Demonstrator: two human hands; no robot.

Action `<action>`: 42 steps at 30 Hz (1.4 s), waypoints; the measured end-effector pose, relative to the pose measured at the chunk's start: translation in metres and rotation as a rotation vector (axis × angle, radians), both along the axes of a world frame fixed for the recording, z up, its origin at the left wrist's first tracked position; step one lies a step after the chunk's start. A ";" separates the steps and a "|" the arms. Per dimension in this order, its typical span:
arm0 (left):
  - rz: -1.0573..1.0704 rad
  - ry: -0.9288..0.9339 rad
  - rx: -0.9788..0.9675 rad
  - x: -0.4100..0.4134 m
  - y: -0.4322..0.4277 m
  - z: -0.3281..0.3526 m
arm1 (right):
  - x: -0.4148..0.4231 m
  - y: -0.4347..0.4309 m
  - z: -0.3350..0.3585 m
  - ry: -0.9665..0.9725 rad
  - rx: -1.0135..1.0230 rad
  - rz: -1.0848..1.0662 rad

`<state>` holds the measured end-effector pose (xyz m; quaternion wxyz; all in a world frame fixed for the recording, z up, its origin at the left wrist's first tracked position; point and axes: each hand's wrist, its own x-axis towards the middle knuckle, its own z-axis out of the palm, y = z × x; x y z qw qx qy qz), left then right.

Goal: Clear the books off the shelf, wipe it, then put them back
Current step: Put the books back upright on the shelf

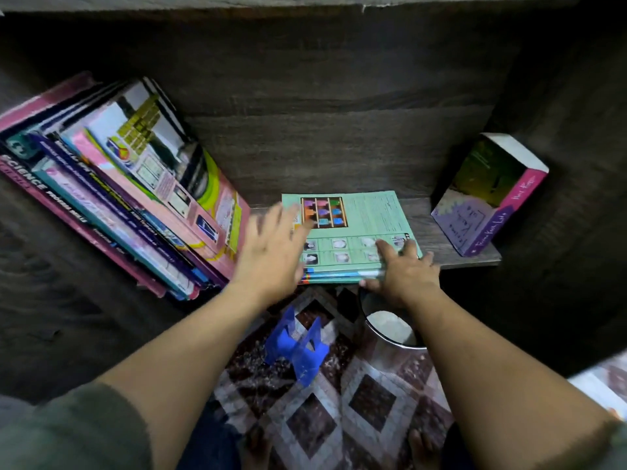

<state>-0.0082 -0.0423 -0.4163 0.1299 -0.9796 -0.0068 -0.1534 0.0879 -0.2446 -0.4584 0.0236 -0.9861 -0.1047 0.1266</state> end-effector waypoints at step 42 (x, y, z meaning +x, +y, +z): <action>0.582 -0.471 -0.300 -0.012 0.035 0.064 | -0.007 0.005 -0.009 -0.130 0.038 0.174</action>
